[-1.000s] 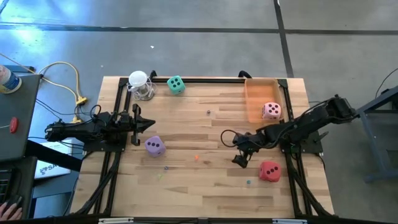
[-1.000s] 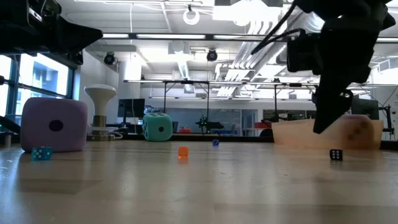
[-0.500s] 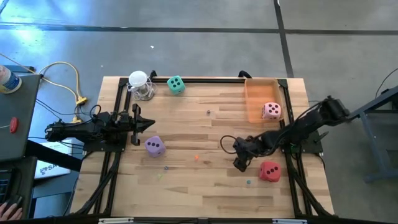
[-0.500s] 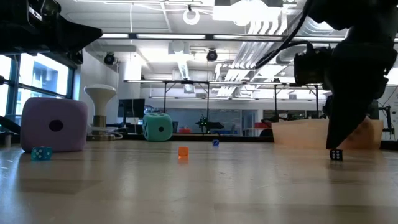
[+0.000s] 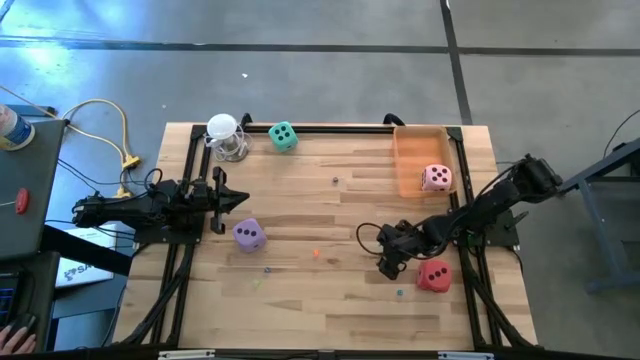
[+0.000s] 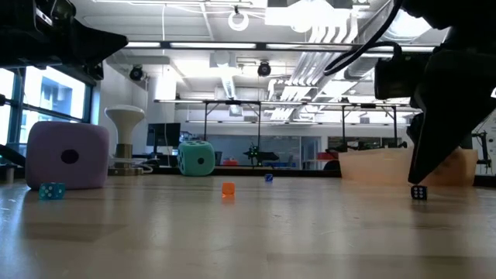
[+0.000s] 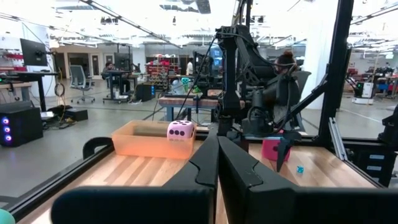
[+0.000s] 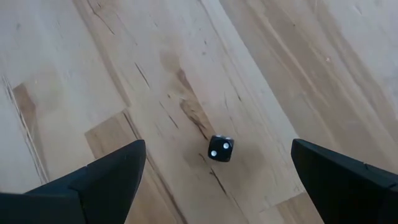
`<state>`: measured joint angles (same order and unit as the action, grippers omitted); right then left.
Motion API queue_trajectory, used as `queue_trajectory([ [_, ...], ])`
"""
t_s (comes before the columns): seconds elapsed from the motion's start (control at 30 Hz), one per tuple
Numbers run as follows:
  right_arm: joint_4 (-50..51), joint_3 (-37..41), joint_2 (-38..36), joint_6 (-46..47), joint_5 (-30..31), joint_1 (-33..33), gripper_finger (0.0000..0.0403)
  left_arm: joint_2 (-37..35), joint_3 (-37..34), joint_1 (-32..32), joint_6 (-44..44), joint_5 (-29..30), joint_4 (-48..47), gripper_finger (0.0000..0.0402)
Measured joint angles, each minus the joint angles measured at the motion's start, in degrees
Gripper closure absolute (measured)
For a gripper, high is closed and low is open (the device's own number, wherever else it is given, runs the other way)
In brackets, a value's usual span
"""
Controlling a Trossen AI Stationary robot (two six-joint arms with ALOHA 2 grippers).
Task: Pick & Place Dice
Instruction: Put the black small die into the orange bin
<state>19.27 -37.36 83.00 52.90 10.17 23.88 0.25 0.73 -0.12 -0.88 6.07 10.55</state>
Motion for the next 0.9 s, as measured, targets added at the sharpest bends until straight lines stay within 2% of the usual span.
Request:
queue_trajectory([
  [0.43, -0.6, -0.3, 6.4, 2.8, 0.5, 0.8, 0.0020, 0.0, 0.0, 0.0, 0.0, 0.0, 0.0, 0.0401],
  [0.57, -0.5, -0.3, 6.8, 2.9, 0.7, 0.8, 0.0053, 0.0, 0.0, 0.0, 0.0, 0.0, 0.0, 0.0401],
  [0.9, -0.1, -0.1, 7.0, 3.0, 2.1, 0.7, 0.0169, 0.0, 0.0, 0.0, 0.0, 0.0, 0.0, 0.0401],
])
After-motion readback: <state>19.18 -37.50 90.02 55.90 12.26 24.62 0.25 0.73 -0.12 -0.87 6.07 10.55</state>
